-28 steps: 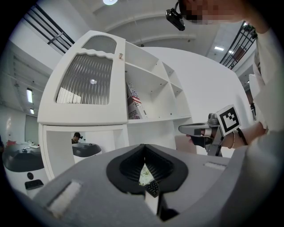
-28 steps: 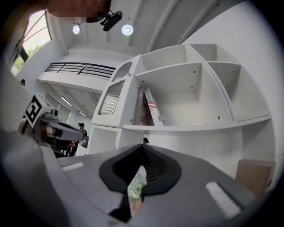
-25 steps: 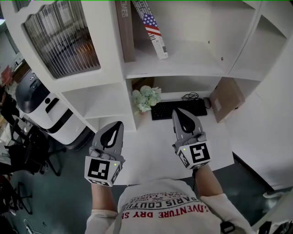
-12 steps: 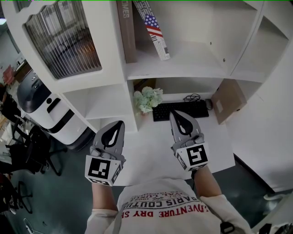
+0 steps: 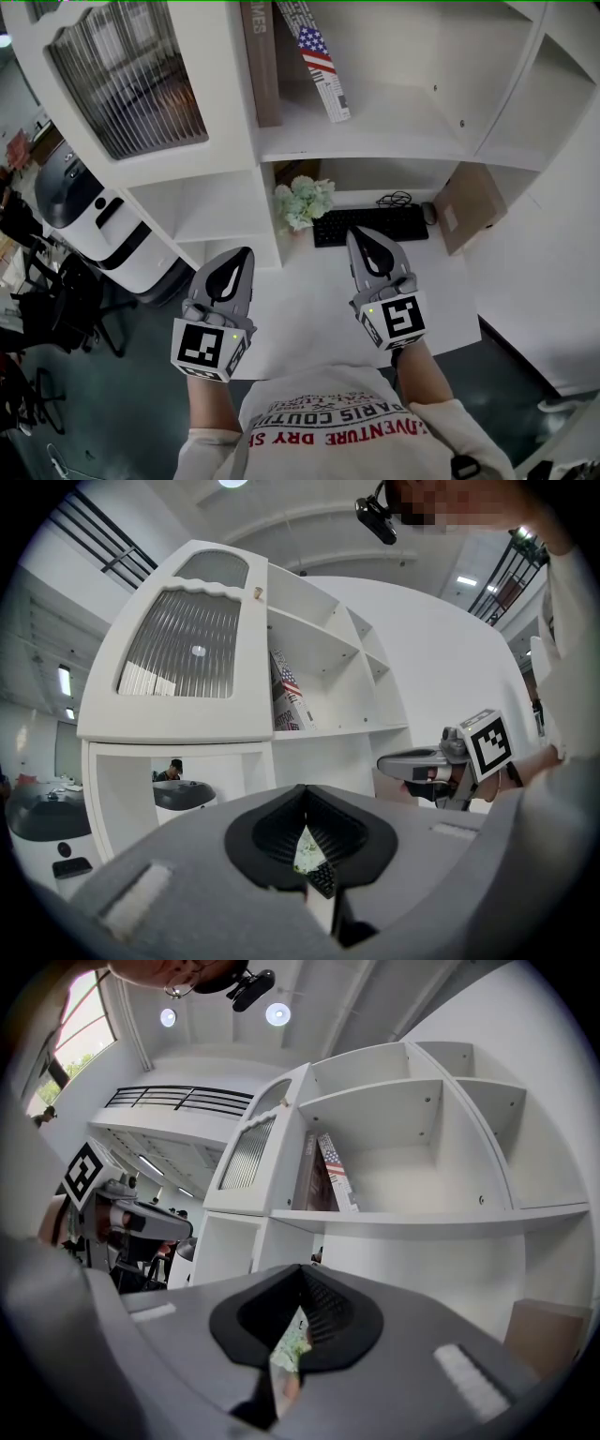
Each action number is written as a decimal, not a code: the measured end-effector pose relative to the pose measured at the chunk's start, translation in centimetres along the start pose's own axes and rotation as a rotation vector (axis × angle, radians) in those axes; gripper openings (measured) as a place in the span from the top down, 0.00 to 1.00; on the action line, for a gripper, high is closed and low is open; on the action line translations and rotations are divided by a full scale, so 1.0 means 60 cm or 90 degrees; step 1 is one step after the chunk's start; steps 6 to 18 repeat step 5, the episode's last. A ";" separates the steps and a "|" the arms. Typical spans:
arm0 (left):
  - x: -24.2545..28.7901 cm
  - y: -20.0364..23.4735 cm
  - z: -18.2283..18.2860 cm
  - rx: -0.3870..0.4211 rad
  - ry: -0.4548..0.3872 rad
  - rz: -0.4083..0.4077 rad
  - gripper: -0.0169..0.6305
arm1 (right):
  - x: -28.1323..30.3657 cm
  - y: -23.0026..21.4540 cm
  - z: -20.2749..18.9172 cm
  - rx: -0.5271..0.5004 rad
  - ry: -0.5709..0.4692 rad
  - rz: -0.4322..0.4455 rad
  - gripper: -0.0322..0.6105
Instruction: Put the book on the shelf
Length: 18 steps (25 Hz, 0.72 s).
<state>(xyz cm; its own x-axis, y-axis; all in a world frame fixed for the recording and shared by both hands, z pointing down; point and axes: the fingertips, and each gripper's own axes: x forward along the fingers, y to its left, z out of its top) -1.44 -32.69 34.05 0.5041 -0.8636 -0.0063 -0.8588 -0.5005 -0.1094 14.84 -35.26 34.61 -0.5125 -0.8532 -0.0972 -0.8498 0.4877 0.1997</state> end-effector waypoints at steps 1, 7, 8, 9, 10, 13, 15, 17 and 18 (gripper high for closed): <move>-0.002 0.001 0.002 -0.002 -0.003 0.000 0.96 | 0.001 -0.001 -0.003 0.000 0.004 -0.001 0.95; -0.007 0.006 0.007 0.000 -0.009 0.005 0.96 | 0.001 -0.006 -0.019 0.016 0.022 -0.009 0.95; -0.007 0.006 0.007 0.000 -0.009 0.005 0.96 | 0.001 -0.006 -0.019 0.016 0.022 -0.009 0.95; -0.007 0.006 0.007 0.000 -0.009 0.005 0.96 | 0.001 -0.006 -0.019 0.016 0.022 -0.009 0.95; -0.007 0.006 0.007 0.000 -0.009 0.005 0.96 | 0.001 -0.006 -0.019 0.016 0.022 -0.009 0.95; -0.007 0.006 0.007 0.000 -0.009 0.005 0.96 | 0.001 -0.006 -0.019 0.016 0.022 -0.009 0.95; -0.007 0.006 0.007 0.000 -0.009 0.005 0.96 | 0.001 -0.006 -0.019 0.016 0.022 -0.009 0.95; -0.007 0.006 0.007 0.000 -0.009 0.005 0.96 | 0.001 -0.006 -0.019 0.016 0.022 -0.009 0.95; -0.007 0.006 0.007 0.000 -0.009 0.005 0.96 | 0.001 -0.006 -0.019 0.016 0.022 -0.009 0.95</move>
